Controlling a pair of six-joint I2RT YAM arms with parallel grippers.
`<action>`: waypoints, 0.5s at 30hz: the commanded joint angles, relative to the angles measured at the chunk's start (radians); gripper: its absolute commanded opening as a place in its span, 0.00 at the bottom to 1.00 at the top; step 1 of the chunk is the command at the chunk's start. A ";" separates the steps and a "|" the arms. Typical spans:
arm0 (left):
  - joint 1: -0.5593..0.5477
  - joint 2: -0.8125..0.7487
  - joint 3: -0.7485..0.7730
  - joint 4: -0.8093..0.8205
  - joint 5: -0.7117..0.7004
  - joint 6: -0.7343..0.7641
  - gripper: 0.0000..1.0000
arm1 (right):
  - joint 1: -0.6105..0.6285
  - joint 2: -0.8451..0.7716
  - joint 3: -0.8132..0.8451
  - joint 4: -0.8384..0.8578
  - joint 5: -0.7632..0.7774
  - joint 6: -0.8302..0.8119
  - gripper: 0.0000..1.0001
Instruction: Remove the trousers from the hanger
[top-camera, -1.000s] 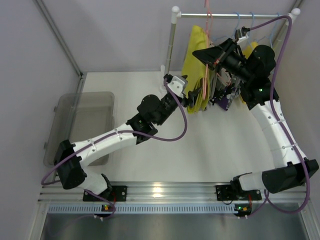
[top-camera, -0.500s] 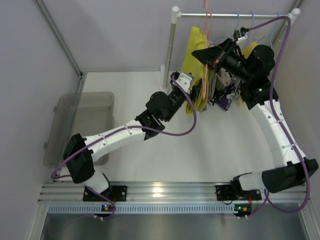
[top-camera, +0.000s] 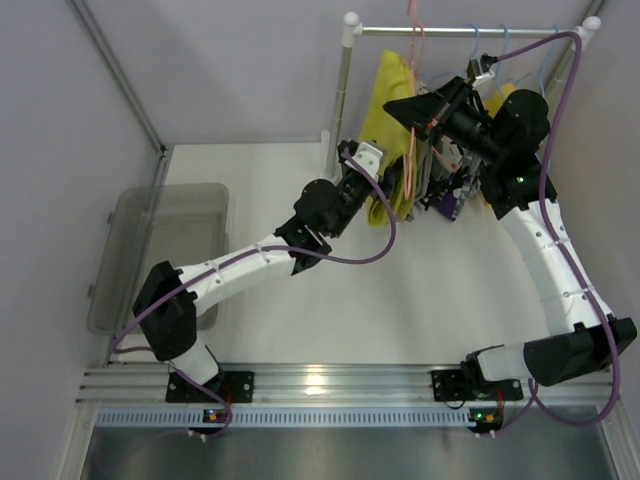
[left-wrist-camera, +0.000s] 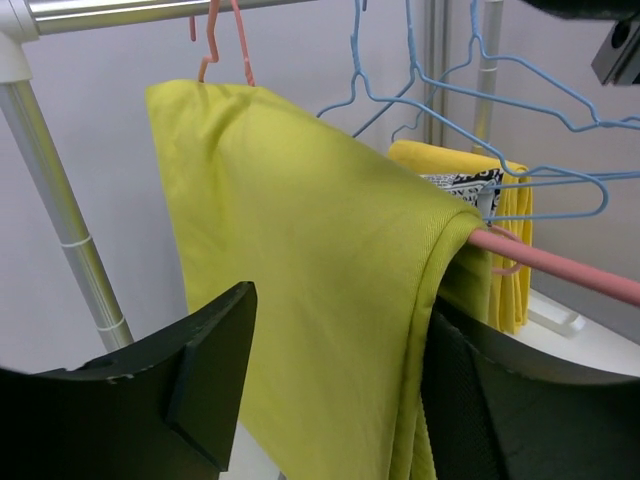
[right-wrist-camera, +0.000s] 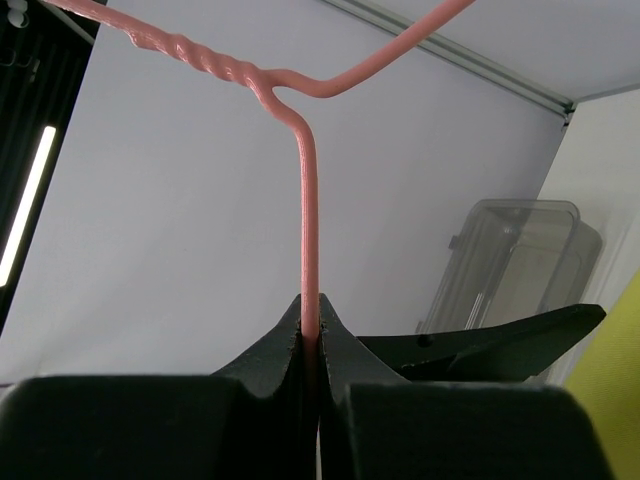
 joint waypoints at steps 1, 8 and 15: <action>0.010 -0.070 -0.040 0.067 0.030 0.000 0.69 | 0.024 -0.034 0.096 0.218 -0.008 -0.028 0.00; 0.010 -0.131 -0.086 0.008 0.047 -0.055 0.71 | 0.024 -0.020 0.115 0.198 0.000 -0.049 0.00; 0.010 -0.133 -0.068 0.010 0.059 -0.052 0.71 | 0.025 -0.022 0.107 0.198 0.000 -0.052 0.00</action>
